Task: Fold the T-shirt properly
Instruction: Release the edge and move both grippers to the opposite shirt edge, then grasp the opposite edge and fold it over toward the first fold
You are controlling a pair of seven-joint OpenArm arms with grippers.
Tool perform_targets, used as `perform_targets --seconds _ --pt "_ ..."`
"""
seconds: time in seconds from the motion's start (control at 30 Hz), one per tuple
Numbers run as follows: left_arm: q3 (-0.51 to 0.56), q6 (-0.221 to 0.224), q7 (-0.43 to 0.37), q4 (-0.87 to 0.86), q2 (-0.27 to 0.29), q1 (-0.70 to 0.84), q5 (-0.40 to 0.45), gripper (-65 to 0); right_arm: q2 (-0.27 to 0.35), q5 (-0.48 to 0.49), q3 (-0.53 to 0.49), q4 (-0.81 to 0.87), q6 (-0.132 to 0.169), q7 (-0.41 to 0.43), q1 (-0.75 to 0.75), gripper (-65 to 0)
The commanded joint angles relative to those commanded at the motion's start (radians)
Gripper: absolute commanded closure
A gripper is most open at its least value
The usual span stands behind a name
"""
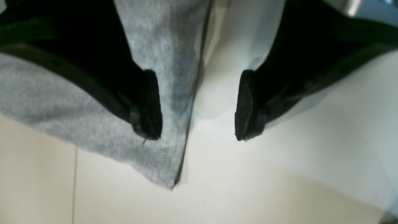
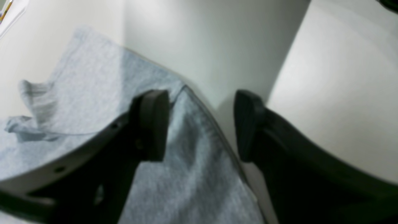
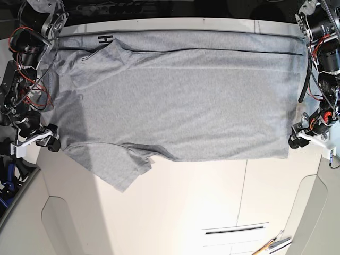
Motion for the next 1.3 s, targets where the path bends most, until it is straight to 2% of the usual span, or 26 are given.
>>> perform_targets --seconds 0.13,0.33,0.63,0.7,0.9,1.07,1.3 --pt "0.000 0.000 -0.004 -0.048 0.017 -0.019 -0.002 -40.2 0.000 0.007 0.000 0.000 0.000 0.000 0.000 -33.2" --pt "0.000 0.000 -0.003 -0.051 0.060 -0.019 0.000 -40.2 -0.001 0.008 0.000 0.000 0.000 -0.010 0.000 -33.2" --pt "0.000 -0.011 0.023 -0.051 0.092 -0.020 -0.010 -40.2 -0.003 0.040 -0.008 0.000 0.000 -0.010 0.001 -33.2" --pt "0.000 -0.024 0.023 -0.051 0.100 -0.020 -0.010 -40.2 -0.003 0.031 -0.021 0.000 0.000 0.006 0.001 -33.2" --pt "0.000 -0.023 0.036 -0.051 0.102 -0.020 -0.025 -40.2 -0.002 -0.020 -0.055 -0.032 0.000 0.052 0.001 -33.2" --pt "0.000 -0.023 0.043 -0.051 0.102 -0.019 -0.025 -40.1 -0.003 -0.019 -0.108 -0.115 0.001 0.076 0.001 -33.2" --pt "0.000 -0.023 0.065 -0.051 0.102 -0.019 -0.025 -40.1 -0.003 0.011 -0.224 -0.118 0.000 0.076 0.004 -33.2"
